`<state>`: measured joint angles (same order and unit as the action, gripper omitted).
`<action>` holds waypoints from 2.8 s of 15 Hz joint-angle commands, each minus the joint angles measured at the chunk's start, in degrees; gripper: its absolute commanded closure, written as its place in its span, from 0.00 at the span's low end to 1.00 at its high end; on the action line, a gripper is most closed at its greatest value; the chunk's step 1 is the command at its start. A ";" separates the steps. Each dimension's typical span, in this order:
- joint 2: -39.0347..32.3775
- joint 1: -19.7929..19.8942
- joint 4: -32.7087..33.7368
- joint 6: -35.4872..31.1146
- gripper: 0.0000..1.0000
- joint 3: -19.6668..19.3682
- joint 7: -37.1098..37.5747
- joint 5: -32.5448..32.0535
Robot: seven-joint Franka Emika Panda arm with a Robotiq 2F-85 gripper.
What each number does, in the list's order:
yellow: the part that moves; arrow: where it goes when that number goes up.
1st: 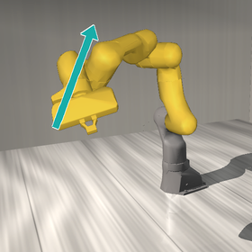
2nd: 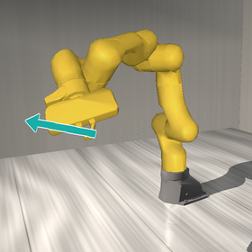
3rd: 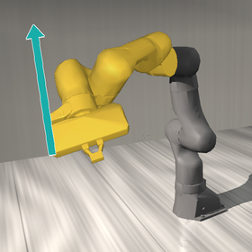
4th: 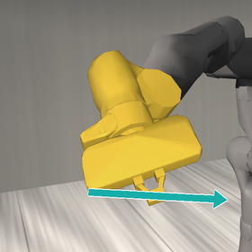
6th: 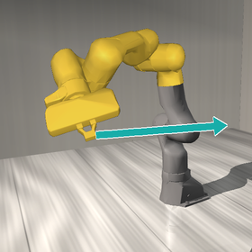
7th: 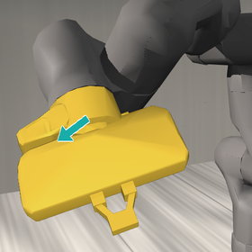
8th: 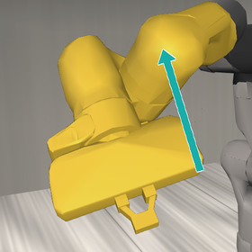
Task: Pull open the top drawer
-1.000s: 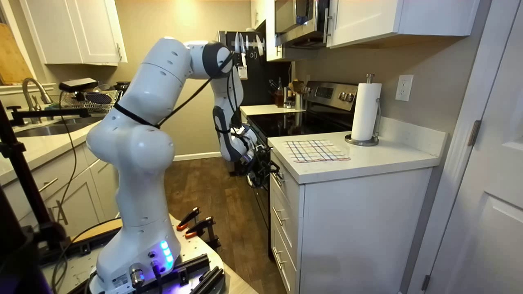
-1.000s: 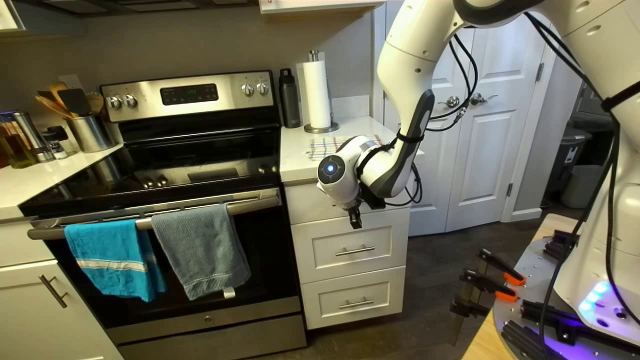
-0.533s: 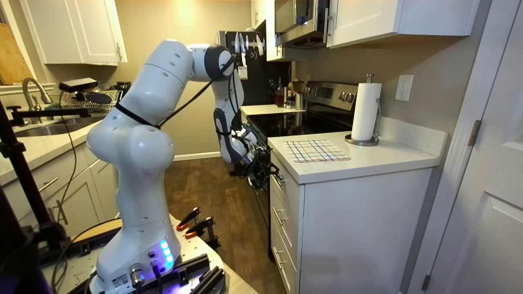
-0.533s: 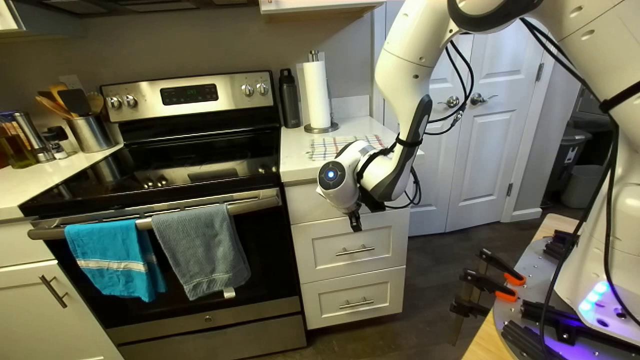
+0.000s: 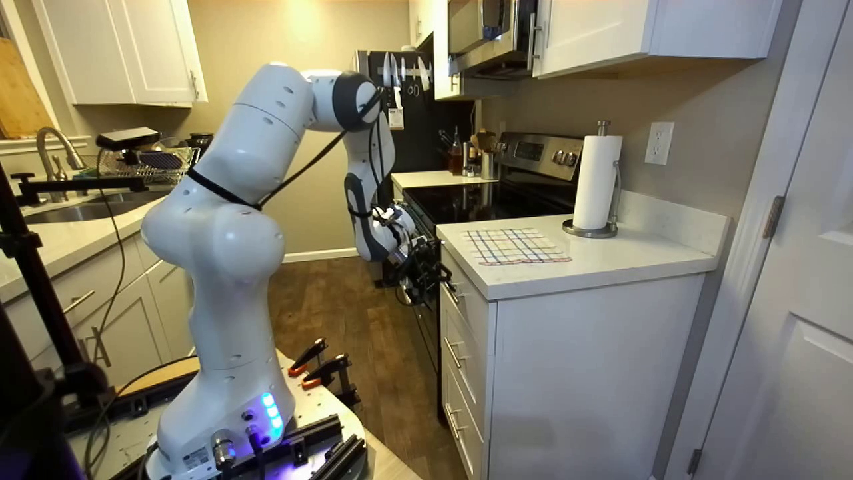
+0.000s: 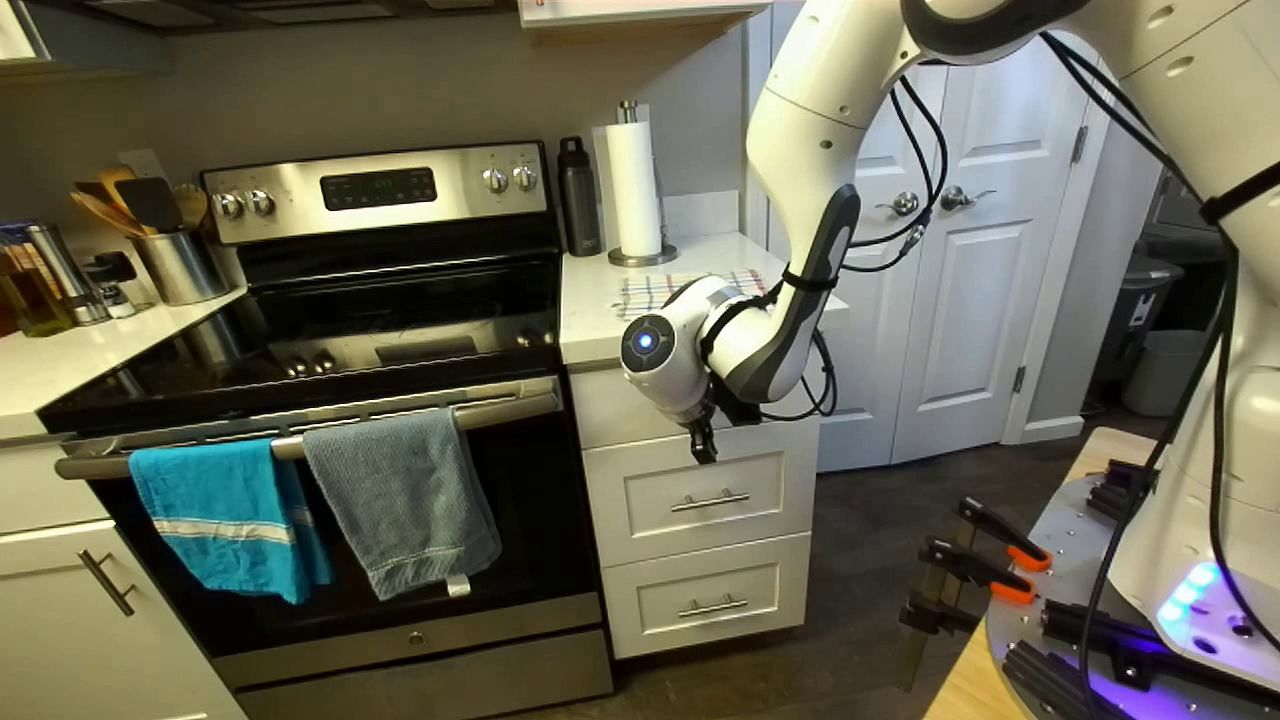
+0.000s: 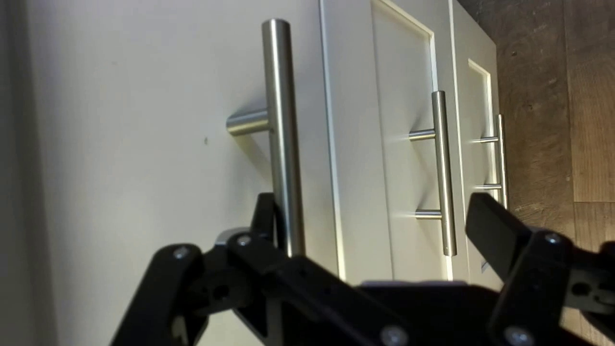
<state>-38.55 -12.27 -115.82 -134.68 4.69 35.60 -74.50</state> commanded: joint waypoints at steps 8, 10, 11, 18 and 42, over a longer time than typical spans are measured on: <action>1.54 1.66 -1.67 -0.96 0.00 2.17 -3.59 10.85; 1.50 1.83 -1.46 -0.76 0.00 2.33 -5.10 14.50; 1.53 1.99 -1.28 -0.76 0.00 2.42 -5.99 16.57; 2.61 2.15 -1.15 0.22 0.00 2.79 -16.43 33.37; 6.65 -5.60 -8.28 15.96 0.00 8.04 -39.68 38.45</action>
<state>-31.97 -16.94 -120.59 -122.07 10.88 -0.60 -39.34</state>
